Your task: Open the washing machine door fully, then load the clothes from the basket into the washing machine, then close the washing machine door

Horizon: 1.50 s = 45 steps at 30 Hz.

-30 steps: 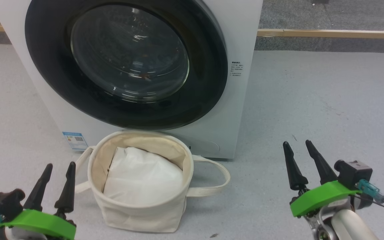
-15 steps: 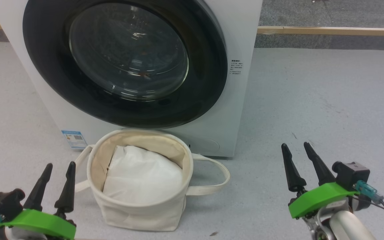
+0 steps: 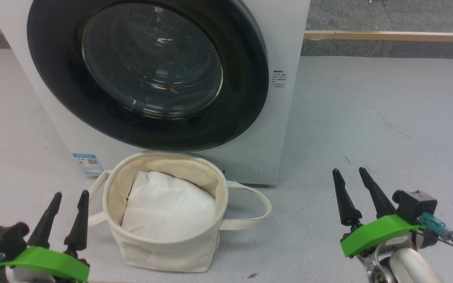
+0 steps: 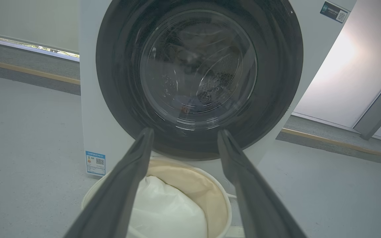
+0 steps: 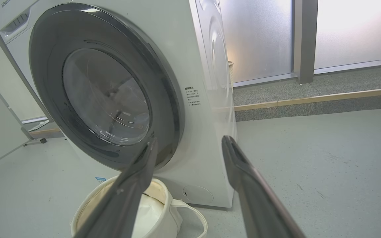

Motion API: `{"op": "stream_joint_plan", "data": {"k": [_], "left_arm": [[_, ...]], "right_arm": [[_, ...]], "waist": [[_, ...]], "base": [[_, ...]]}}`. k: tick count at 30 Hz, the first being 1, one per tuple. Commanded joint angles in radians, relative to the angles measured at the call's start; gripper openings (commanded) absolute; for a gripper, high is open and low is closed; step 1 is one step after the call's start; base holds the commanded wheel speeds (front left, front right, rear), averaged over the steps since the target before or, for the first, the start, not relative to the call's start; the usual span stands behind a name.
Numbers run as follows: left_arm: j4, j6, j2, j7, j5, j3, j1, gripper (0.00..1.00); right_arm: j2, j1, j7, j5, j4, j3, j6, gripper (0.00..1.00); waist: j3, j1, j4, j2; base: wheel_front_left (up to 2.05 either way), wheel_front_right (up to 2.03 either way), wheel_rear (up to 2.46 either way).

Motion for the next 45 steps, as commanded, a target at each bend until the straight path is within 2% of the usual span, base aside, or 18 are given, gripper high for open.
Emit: {"op": "stream_joint_plan", "data": {"k": [1, 3, 4, 8, 13, 45], "left_arm": [[-0.025, -0.006, 0.032, -0.012, 0.008, 0.044, -0.059, 1.0], [-0.026, -0.006, 0.032, -0.012, 0.009, 0.045, -0.059, 1.0], [0.0, 0.0, 0.0, 0.0, 0.0, 0.0, 0.0, 0.0], [0.042, 0.002, -0.028, 0.004, -0.004, -0.013, 0.028, 0.0], [0.036, 0.001, -0.038, 0.02, -0.044, -0.002, 0.027, 0.0], [-0.038, 0.017, -0.102, 0.111, -0.309, 0.055, 0.038, 0.0]], "right_arm": [[-0.003, -0.033, -0.012, -0.004, -0.026, 0.014, 0.0, 1.0], [-0.003, -0.033, -0.012, -0.003, -0.026, 0.014, 0.0, 1.0], [0.0, 0.0, 0.0, 0.0, 0.0, 0.0, 0.0, 0.0], [0.008, 0.028, 0.003, 0.004, 0.046, 0.005, 0.0, 0.0], [0.013, 0.03, 0.018, 0.049, 0.041, -0.011, 0.0, 0.0], [0.045, 0.04, 0.11, 0.339, 0.006, -0.113, 0.0, 0.0]], "waist": [[0.0, 0.0, 0.0, -0.0001], [0.0, 0.0, 0.0, -0.0001], [0.0, 0.0, 0.0, -0.0001], [0.0, 0.0, 0.0, -0.0001], [0.001, 0.0009, 0.0, -0.0001], [0.015, 0.0, -0.002, -0.0001]], "base": [[0.0, 0.0, 0.0], [0.0, 0.0, 0.0], [0.0, 0.0, 0.0], [0.0, 0.0, 0.0], [0.0, 0.0, 0.0], [0.0, 0.0, 0.0]]}}
